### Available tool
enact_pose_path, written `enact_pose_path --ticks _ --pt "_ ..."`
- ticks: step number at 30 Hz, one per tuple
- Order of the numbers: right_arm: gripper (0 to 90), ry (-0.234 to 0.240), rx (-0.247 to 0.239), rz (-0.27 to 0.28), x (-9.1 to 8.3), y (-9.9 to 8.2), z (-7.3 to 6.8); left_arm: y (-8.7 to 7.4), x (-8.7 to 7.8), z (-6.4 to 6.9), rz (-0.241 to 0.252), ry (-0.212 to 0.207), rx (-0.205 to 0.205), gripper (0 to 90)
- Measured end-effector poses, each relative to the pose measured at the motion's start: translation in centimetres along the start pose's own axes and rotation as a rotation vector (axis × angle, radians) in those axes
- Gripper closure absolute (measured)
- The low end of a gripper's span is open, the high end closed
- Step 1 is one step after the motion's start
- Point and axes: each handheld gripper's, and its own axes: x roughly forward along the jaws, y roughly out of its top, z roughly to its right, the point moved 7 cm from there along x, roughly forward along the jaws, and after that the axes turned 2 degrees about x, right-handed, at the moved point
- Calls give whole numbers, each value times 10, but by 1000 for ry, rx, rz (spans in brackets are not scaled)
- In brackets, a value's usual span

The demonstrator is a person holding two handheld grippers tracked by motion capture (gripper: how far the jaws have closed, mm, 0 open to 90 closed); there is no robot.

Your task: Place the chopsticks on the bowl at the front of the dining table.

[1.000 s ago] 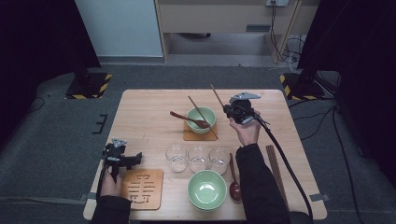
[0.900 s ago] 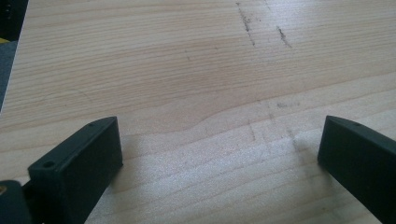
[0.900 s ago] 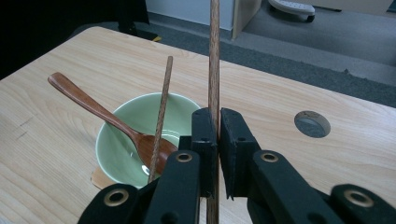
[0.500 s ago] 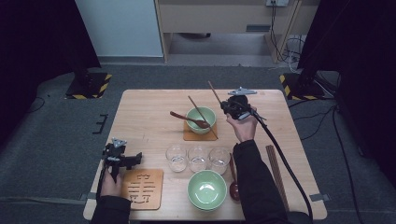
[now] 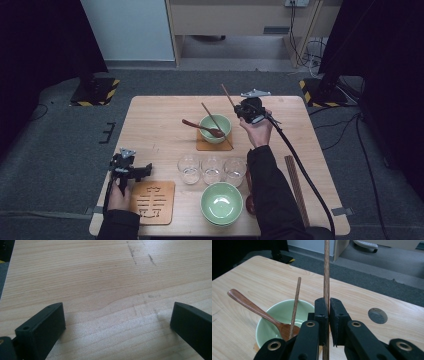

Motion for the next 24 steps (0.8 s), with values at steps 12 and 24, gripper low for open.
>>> enact_pose_path --ticks 12,24 --pt "849 -5 -7 -16 17 5 -2 0 0 0 0 0 0 0" --pt "848 10 -10 -32 37 4 -12 0 0 0 1 0 0 0"
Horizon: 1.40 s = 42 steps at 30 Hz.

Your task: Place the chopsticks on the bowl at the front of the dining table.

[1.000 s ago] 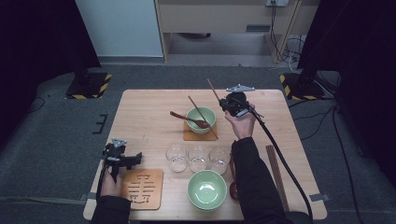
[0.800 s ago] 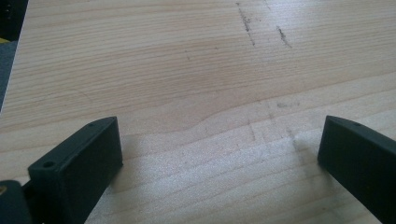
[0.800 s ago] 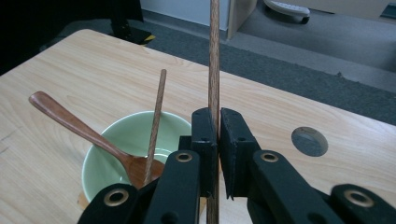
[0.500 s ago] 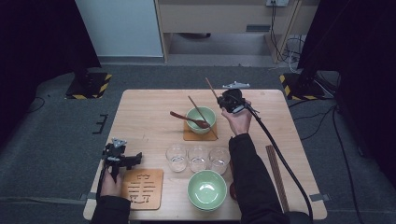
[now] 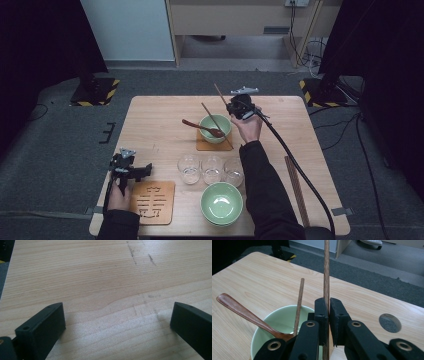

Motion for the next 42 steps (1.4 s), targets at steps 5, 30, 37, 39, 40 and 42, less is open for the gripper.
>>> enact_pose_path --ticks 5,30,37,39,40,42 --pt "849 7 1 -10 8 -5 -4 0 0 0 0 0 0 0" --pt "848 57 -6 -84 37 -30 -17 0 0 0 0 0 0 0" --pt "847 52 -14 -108 43 -36 -17 0 0 0 0 0 0 0" --pt "847 53 -17 -112 44 -37 -18 0 0 0 0 0 0 0" --pt "847 55 -16 -115 45 -38 -18 0 0 0 0 0 1 0" --pt "847 54 -18 -115 45 -38 -18 0 0 0 0 0 0 0"
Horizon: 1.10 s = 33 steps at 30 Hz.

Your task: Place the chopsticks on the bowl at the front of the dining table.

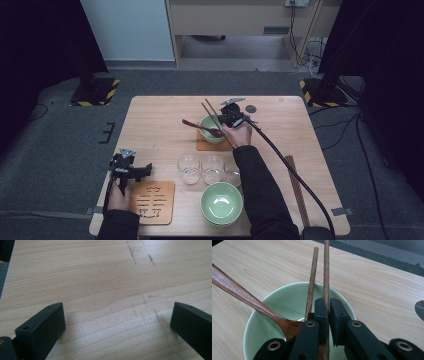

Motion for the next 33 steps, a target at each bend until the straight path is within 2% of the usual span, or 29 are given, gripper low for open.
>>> enact_pose_path --ticks 12,23,26,28,30,33 --pt "846 4 1 -24 5 -4 -2 0 0 0 0 0 0 0" --pt "837 14 9 -16 6 -4 -2 0 0 0 0 0 0 0" --pt "794 15 14 -8 5 -3 -1 0 0 0 0 0 0 0" --pt "727 12 14 7 3 -1 -1 0 0 0 0 0 0 0" --pt "718 12 12 14 1 1 -1 0 0 0 0 0 0 0" --pt "627 22 7 34 -4 3 -3 0 0 0 0 0 0 0"
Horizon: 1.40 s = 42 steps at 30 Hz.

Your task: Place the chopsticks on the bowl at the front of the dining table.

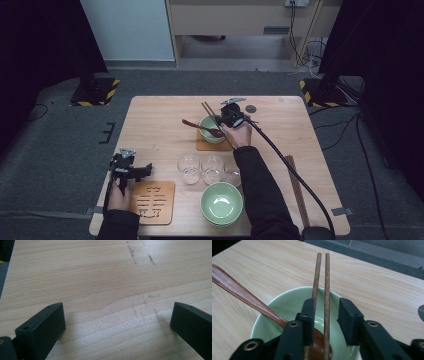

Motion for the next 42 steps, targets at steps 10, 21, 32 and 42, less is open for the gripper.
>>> enact_pose_path --ticks 10,21,32,42 --pt "517 7 -34 -11 1 -4 -8 0 0 0 0 0 0 0" --pt "568 -9 -52 -48 4 -10 -8 0 0 0 0 0 0 0" --pt "741 -14 -59 -83 6 -15 -8 0 0 0 0 0 0 0" --pt "784 -31 -31 -90 4 -15 -6 0 0 0 0 0 0 0"
